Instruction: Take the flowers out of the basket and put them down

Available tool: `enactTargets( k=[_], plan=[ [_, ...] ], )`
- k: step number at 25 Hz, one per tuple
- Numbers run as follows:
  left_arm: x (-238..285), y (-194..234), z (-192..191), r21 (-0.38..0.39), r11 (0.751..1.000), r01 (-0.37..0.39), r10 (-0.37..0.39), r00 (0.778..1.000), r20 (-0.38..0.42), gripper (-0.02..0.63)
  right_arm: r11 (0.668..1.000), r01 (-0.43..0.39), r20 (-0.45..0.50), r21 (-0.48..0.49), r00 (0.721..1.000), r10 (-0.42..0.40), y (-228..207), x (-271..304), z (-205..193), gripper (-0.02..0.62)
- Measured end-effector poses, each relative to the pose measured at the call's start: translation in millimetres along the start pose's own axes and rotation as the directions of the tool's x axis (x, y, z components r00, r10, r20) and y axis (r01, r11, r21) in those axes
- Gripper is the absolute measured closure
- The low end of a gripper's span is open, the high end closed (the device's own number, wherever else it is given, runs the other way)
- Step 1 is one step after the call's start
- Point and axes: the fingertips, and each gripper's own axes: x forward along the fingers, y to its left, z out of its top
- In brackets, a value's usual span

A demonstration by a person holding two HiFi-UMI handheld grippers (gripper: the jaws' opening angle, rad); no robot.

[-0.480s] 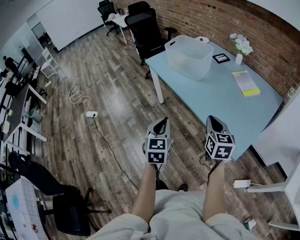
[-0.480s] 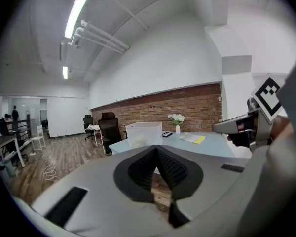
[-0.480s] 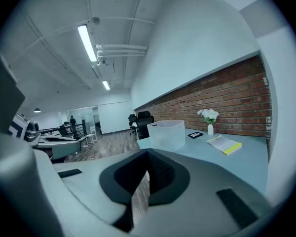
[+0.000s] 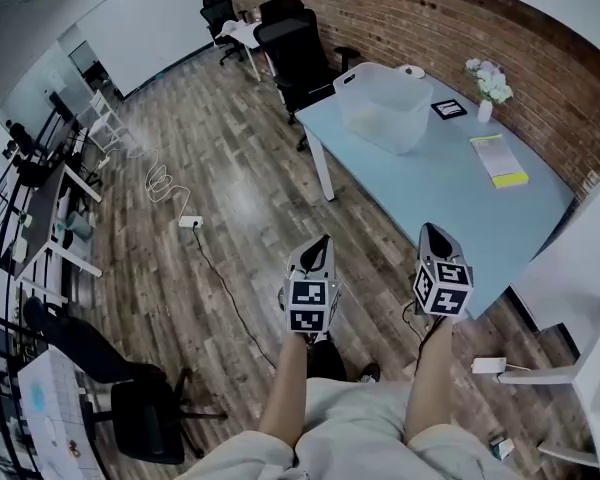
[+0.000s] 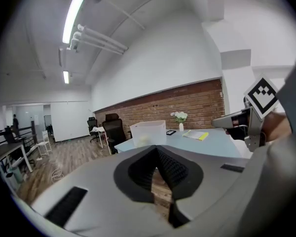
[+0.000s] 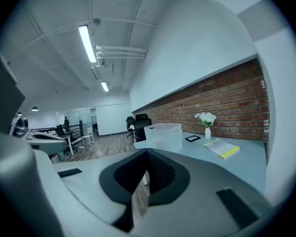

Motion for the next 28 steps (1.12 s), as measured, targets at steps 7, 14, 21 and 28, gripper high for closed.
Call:
enactTargets(
  k=[7,14,21,28],
  plan=[
    [12,26,10,-0.055,0.997,-0.051,0.054,0.997,0.047,0.589,1.000,-0.005,0.013,-0.017,1.000,0.005,1,12,6,0.594],
    [41,37,19,-0.062,0.998,-0.029,0.033,0.998,0.052,0.589,0.999,-0.002,-0.032,-0.036,1.000,0.001,-9,36,7,0.594],
    [81,59,31,-0.102,0.995,-0.013,0.019,0.998,0.059,0.589,0.997,-0.004,-0.059,-0.073,0.998,-0.001,-12,69,24,0.594],
    [137,89,56,-0.083,0.997,0.003,0.003,0.997,0.081,0.589,0.990,-0.006,-0.096,-0.144,0.995,-0.008,-6,124,38,0.594]
  ],
)
